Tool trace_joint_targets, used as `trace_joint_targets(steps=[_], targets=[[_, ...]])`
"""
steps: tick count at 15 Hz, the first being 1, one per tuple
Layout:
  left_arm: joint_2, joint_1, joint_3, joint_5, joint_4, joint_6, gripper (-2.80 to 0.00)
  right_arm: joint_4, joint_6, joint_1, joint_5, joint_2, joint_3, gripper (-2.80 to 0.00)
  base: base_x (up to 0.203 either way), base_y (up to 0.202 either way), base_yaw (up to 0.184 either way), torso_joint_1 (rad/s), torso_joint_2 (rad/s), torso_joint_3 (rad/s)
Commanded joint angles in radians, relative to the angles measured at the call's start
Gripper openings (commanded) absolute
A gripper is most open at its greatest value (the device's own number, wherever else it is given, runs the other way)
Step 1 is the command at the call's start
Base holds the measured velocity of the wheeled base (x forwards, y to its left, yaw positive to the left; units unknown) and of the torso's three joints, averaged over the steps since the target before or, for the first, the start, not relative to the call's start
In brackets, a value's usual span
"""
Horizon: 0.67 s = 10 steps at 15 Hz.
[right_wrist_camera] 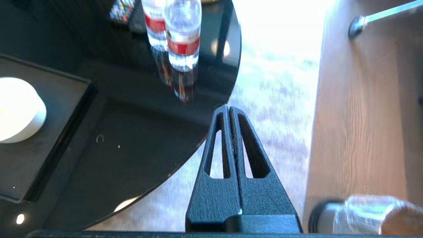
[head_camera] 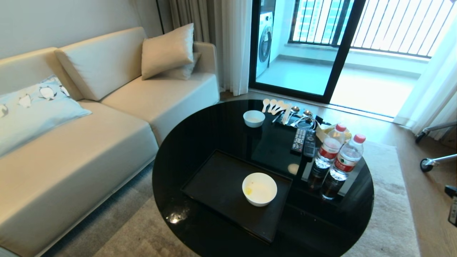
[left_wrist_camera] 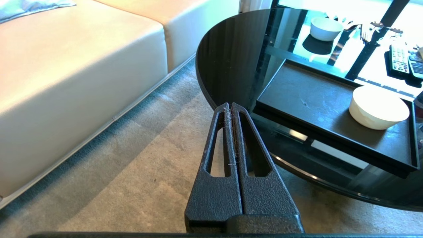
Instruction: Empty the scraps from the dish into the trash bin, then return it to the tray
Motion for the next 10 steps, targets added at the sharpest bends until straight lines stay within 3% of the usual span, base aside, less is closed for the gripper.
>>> trace_joint_targets(steps=[1,4,6,10], targets=[[0.0,0.0,0.0,0.0,0.0,-0.001,-2.8,-0.06,-0.048,-0.105,0.101,-0.228,0.131,-2.8,0.0,0.0,0.0,0.0,0.0,0.0],[0.0,0.0,0.0,0.0,0.0,-0.001,-2.8,-0.08,-0.126,-0.208,0.255,-0.462,0.293,-2.8,0.0,0.0,0.0,0.0,0.0,0.0],[0.0,0.0,0.0,0.0,0.0,-0.001,-2.8,-0.024,-0.167,-0.227,0.328,-0.589,0.347,-2.8,0.0,0.0,0.0,0.0,0.0,0.0],[0.0,0.0,0.0,0.0,0.0,-0.001,-2.8,0.19,-0.223,-0.197,0.37,-0.67,0.371,-2.8,0.0,0.0,0.0,0.0,0.0,0.0]])
